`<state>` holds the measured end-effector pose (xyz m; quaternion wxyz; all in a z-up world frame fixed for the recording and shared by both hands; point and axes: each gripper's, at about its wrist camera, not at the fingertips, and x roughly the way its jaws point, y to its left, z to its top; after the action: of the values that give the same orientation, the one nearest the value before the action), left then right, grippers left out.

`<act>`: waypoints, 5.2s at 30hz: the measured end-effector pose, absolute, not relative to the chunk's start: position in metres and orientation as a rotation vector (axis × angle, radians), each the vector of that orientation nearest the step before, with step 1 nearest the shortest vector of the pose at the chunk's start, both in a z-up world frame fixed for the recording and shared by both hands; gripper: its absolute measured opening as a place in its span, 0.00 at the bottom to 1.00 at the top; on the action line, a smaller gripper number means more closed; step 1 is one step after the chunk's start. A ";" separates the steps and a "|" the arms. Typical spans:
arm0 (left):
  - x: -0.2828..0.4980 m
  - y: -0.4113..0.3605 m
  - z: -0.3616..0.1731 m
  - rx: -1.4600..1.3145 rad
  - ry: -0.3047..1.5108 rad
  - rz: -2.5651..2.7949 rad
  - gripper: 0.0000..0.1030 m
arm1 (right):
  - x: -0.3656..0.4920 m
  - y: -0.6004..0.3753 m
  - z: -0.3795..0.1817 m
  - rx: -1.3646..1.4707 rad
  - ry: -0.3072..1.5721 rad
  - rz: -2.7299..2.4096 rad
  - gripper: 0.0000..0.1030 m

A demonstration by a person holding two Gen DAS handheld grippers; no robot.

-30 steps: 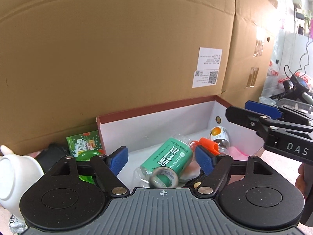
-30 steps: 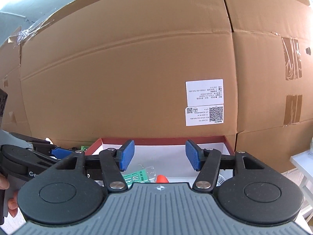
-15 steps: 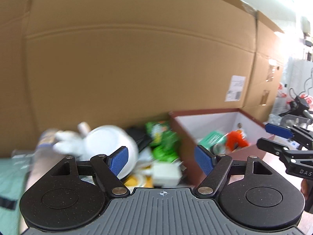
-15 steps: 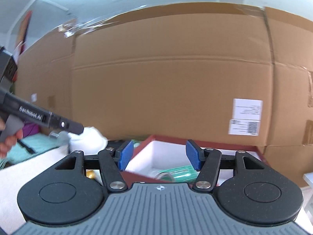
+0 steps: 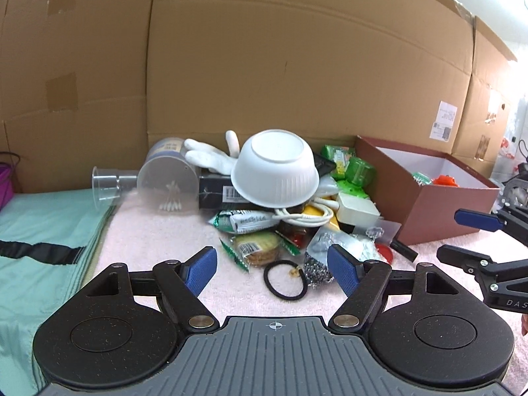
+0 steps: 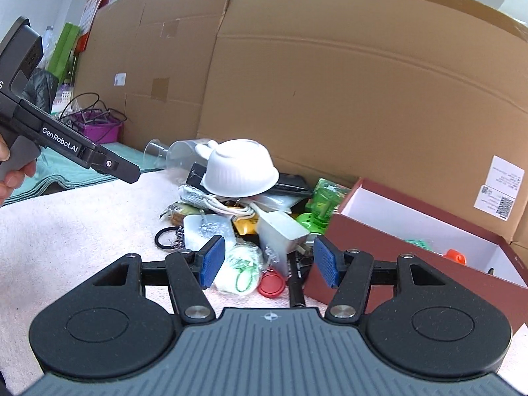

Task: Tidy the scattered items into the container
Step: 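Withdraw both grippers from the box back over the pile, then grasp the clear plastic bag with the left gripper while the right grasps the blue pen, then carry bag and pen into the maroon box and open both grippers, then grasp the steel wool with the left gripper while the right grasps the green-filled bag, then drop steel wool and green-filled bag into the maroon box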

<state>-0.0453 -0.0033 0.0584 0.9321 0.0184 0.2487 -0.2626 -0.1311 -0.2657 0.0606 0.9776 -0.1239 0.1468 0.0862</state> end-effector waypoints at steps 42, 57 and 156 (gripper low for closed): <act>0.024 -0.088 0.030 0.171 0.665 -0.774 0.52 | -0.051 -0.250 0.022 -0.668 0.350 0.168 0.28; 0.006 -0.082 0.034 0.174 0.626 -0.775 0.13 | -0.060 -0.260 0.019 -0.612 0.359 0.185 0.06; 0.045 -0.252 0.123 0.177 0.575 -0.910 0.73 | -0.071 -0.378 0.113 -0.396 0.304 -0.213 0.58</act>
<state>0.0455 -0.2520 0.1228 0.8550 0.0844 0.2734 -0.4326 -0.0705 -0.3778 0.1131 0.9634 -0.1957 0.1500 -0.1052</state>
